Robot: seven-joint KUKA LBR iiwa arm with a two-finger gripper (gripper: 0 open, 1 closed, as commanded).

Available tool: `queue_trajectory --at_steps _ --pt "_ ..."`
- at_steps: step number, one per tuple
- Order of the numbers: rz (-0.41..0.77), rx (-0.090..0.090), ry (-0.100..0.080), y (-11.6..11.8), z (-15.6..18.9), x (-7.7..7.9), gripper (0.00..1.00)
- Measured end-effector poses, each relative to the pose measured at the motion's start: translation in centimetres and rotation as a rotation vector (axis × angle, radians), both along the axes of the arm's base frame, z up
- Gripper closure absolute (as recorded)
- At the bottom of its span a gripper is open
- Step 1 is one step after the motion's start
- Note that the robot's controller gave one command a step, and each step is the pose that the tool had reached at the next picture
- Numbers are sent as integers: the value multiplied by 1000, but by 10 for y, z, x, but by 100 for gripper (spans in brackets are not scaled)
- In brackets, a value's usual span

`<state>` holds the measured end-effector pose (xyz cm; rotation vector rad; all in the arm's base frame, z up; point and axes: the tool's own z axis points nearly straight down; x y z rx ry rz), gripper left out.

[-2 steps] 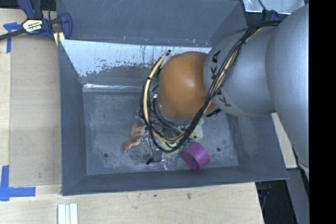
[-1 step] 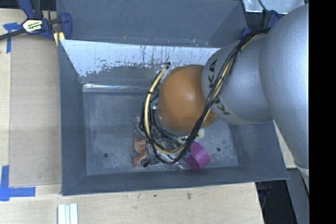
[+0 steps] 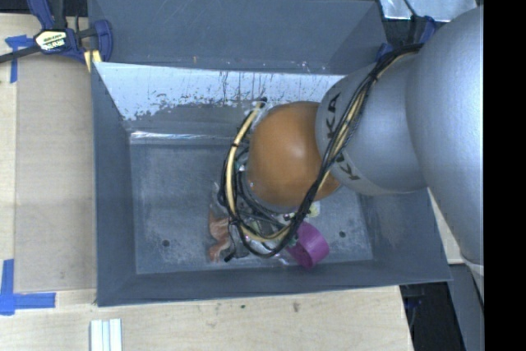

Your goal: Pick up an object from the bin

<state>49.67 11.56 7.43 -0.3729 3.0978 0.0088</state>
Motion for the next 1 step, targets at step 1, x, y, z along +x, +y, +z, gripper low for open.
queue_trajectory --at_steps 1 --pt "0 -2 6 0 3 -1 100"
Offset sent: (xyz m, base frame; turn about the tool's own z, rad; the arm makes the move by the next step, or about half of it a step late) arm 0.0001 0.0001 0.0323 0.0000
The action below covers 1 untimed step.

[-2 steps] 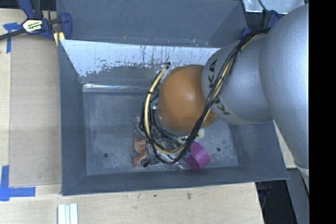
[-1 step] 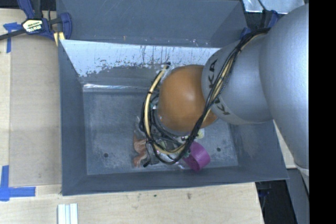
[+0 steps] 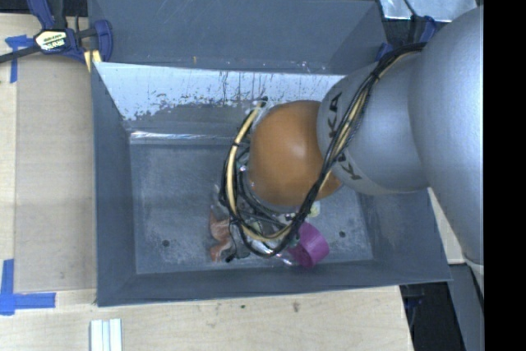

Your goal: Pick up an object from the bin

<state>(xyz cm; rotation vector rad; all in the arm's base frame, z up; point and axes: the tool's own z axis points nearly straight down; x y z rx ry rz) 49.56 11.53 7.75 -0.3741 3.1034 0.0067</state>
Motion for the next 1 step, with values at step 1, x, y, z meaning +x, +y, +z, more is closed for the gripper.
queue_trajectory --at_steps 1 --pt "0 -4 12 -1 19 -2 100"
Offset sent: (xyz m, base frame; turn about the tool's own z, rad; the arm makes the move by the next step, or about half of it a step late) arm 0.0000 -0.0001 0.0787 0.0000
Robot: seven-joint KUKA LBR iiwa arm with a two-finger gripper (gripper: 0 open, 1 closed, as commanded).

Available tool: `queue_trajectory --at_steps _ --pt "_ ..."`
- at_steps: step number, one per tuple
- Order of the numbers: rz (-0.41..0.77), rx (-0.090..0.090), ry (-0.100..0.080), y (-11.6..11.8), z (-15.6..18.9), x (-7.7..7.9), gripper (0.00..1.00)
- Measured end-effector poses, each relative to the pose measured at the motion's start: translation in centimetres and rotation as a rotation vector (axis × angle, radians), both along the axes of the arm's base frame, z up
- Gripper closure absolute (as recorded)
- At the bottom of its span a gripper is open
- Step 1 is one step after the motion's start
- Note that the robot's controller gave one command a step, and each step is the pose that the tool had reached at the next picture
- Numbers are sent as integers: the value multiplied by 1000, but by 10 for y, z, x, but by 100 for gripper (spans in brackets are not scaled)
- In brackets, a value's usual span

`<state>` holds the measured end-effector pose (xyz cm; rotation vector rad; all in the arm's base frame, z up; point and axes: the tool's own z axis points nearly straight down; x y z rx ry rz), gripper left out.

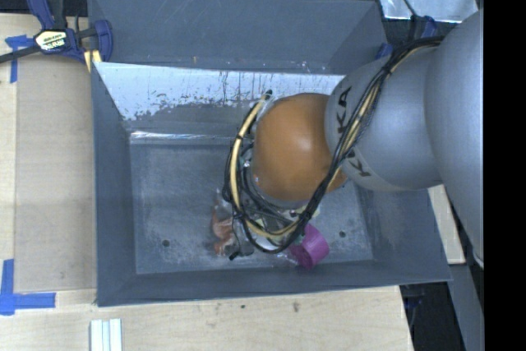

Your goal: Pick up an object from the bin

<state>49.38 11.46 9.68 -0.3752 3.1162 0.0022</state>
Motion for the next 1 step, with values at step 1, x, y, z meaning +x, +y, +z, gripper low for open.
queue_trajectory --at_steps 1 --pt "0 -1 -1 0 16 1 100"
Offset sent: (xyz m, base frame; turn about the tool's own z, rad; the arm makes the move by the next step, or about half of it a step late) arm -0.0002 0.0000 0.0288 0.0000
